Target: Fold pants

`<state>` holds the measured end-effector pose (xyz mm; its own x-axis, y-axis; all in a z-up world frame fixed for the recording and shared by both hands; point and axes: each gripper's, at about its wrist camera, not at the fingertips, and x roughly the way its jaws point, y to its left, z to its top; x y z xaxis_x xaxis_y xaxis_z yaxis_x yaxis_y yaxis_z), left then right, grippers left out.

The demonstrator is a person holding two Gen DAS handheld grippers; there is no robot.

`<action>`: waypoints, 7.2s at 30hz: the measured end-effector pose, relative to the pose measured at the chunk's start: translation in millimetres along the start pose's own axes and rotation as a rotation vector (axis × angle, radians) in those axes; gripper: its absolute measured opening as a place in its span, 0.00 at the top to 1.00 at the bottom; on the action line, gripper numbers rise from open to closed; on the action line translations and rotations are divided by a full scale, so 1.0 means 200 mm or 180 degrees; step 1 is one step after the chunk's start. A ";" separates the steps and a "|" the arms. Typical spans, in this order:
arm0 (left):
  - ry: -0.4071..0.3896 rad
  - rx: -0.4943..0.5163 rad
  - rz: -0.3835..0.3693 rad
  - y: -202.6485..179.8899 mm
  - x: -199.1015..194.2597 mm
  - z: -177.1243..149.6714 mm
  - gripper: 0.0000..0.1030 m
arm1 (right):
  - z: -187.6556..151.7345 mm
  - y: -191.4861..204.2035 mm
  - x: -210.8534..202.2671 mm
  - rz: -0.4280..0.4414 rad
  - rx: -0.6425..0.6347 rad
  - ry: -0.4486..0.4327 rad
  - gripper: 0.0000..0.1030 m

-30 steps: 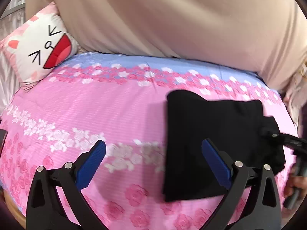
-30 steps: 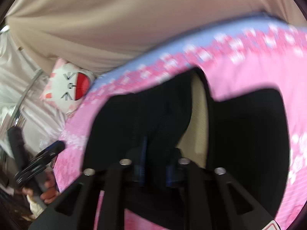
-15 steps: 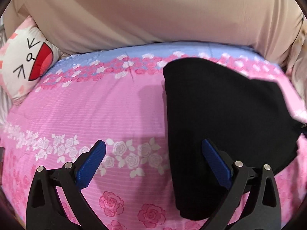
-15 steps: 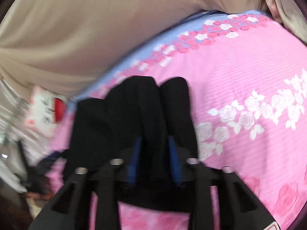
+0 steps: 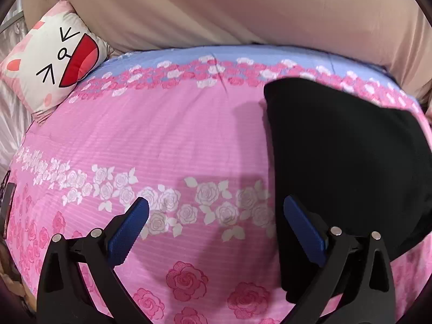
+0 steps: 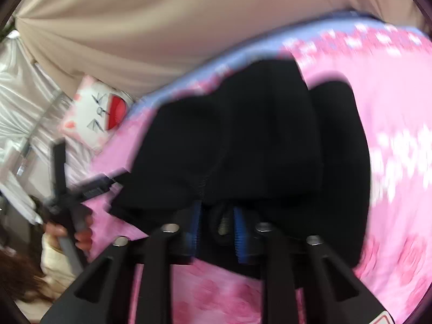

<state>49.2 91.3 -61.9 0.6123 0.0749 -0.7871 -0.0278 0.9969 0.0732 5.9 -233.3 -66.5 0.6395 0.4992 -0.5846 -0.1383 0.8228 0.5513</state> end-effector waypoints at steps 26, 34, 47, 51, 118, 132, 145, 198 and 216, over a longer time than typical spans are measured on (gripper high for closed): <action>0.0214 0.0599 -0.0656 -0.66 0.24 0.35 0.05 | 0.42 -0.32 0.03 -0.0679 0.0146 0.0019 0.96; 0.0477 0.0123 -0.0889 -0.49 0.41 0.39 0.04 | 0.41 -0.39 0.02 -0.0915 0.0085 -0.0035 0.91; -0.0298 0.1370 -0.1603 -0.86 -0.34 0.02 0.05 | -0.12 -0.29 -0.44 -0.0837 0.0131 -0.0250 0.56; -0.0424 0.2048 -0.1653 -1.16 -0.37 -0.20 0.05 | -0.22 -0.35 -0.49 -0.0690 0.0338 -0.0343 0.56; 0.0014 0.0650 -0.0556 -0.54 0.06 0.13 0.10 | 0.34 -0.03 0.16 -0.1158 -0.0465 0.0113 0.98; -0.0018 0.0696 -0.0623 -0.52 -0.08 0.04 0.10 | -0.08 0.03 -0.12 -0.1471 -0.0279 0.0038 0.98; 0.0109 0.0673 -0.0616 -0.45 -0.12 -0.11 0.10 | -0.17 -0.08 -0.26 -0.1355 0.0000 -0.0083 1.00; 0.0583 -0.0809 -0.2245 -0.03 0.12 -0.03 0.11 | -0.20 -0.30 -0.16 -0.0663 0.0712 -0.0135 0.14; 0.0747 -0.0448 -0.2034 0.04 -0.15 -0.24 0.60 | -0.33 -0.17 -0.43 -0.0626 0.0666 -0.0206 0.30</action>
<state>-8.1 98.8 -66.7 0.3562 -0.5407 -0.7621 0.1693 0.8394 -0.5165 -95.1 -285.4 -74.1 0.6864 0.3117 -0.6570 0.1478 0.8248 0.5457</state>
